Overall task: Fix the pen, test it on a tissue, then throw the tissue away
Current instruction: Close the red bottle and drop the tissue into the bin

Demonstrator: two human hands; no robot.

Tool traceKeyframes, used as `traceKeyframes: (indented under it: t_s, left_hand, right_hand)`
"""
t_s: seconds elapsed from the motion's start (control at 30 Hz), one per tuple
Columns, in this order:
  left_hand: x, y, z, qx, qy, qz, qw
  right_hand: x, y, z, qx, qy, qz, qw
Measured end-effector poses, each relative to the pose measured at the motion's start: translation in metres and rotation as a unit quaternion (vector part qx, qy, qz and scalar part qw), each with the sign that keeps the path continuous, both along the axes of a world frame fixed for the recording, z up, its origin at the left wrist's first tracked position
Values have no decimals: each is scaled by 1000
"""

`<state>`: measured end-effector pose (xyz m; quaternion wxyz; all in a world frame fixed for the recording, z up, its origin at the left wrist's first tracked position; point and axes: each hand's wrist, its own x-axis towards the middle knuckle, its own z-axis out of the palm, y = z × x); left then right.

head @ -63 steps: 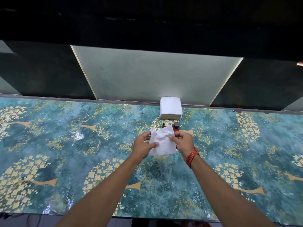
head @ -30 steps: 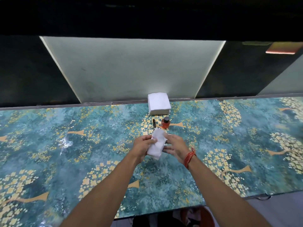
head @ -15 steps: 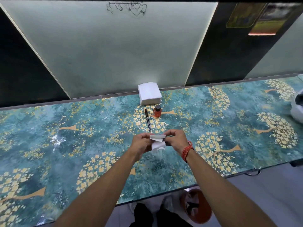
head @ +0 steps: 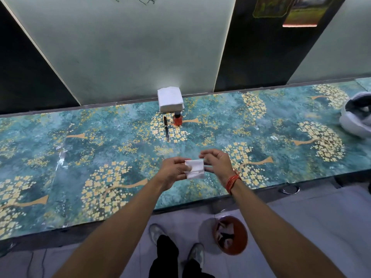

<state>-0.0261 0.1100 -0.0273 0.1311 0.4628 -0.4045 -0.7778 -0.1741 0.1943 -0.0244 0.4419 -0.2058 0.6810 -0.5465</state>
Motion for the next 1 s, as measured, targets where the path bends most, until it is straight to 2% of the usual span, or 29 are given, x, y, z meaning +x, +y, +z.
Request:
traceKeyframes:
  t_s: [0.03,0.27,0.37,0.47,0.57,0.63,0.7,0.87,0.93,1.0]
  left_hand:
    - [-1,11,-2,-12,-1,7,1000]
    - [7,51,-6,-44,-25,27,998]
    - [11,57,-8,-38,-31,39,998]
    - [15,65,-15,-10,-24,55,998]
    - [17,76,-23,-2,-36,27,999]
    - [16,89,-31,7,-40,0,999]
    - [14,102,-38,0,-42,-34,999]
    - [0,138,-71,-108,-80,-65,989]
    - [-5,154,-89,-211,-124,-97,965]
    - [-14,176,-102,-276,-157,-158,935]
  right_hand:
    - [-1,10,-1,5,-13,8,1000]
    - [7,45,-15,16,99,66,993]
    - [14,59,-17,5,50,66,997]
    - [19,76,-21,0,15,109,994]
    - [27,91,-27,33,126,107,986]
    - [34,105,-34,50,207,62,975]
    - [39,122,-42,60,249,25,966]
    - [44,179,-56,93,315,-90,940]
    - [42,202,-63,117,315,-135,932]
    - [38,224,-76,144,319,-169,921]
